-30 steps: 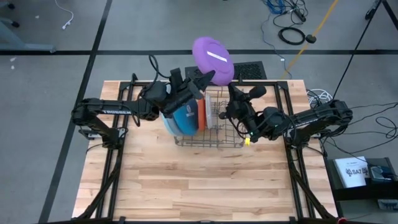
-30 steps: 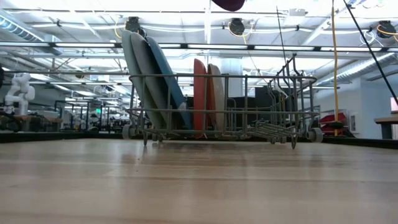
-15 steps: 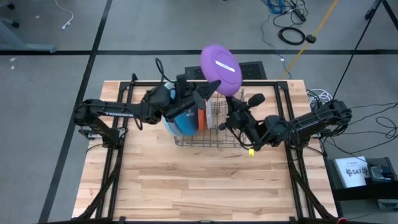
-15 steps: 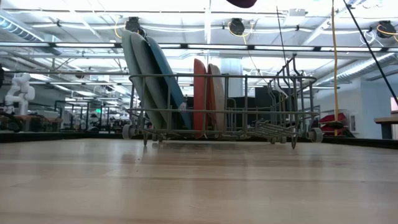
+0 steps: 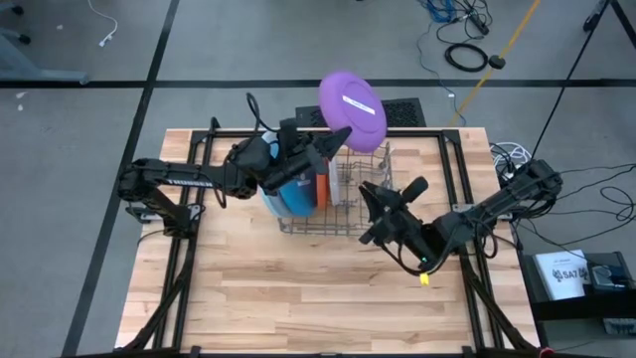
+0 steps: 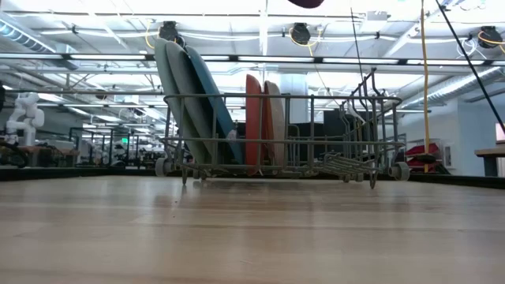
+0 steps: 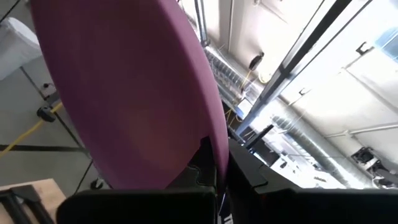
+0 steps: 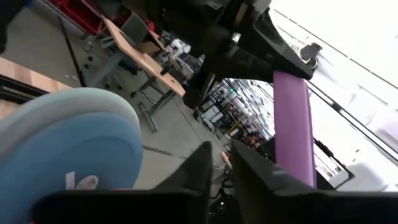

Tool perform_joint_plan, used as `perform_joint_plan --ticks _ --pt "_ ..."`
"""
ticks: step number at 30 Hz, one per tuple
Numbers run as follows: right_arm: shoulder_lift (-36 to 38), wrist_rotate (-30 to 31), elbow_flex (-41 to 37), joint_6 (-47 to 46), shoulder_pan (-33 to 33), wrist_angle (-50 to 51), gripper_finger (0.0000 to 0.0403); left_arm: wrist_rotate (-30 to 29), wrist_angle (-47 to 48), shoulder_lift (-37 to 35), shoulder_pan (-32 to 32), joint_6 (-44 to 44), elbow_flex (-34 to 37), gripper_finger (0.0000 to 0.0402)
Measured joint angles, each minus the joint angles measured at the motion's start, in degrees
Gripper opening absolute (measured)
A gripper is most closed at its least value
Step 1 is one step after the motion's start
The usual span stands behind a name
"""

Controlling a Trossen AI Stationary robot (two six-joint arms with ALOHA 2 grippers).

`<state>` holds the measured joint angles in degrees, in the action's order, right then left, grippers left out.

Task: Sort dishes
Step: Put the violet plate into the dish rack

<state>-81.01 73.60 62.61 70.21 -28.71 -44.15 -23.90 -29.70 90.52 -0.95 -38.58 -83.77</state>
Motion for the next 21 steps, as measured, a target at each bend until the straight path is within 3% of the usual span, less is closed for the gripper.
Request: perform_joint_plan --ticks 7,10,16,21 --pt "0.21 0.59 -0.05 1.24 1.03 -0.17 0.0178 0.95 -3.00 -0.11 -0.95 -0.26 0.00 0.0008" --pt "1.45 0.27 0.81 2.43 1.47 -0.08 0.0212 0.94 -2.81 -0.11 -1.43 0.05 0.00 0.0008" --pt "1.90 -0.40 5.45 5.06 2.05 0.56 0.0211 0.94 -2.42 -0.13 -1.79 -0.01 -0.02 0.0008" --pt "1.90 0.10 8.09 4.29 5.06 7.18 0.0198 1.63 -2.53 -0.13 -2.48 0.34 -0.02 0.0008"
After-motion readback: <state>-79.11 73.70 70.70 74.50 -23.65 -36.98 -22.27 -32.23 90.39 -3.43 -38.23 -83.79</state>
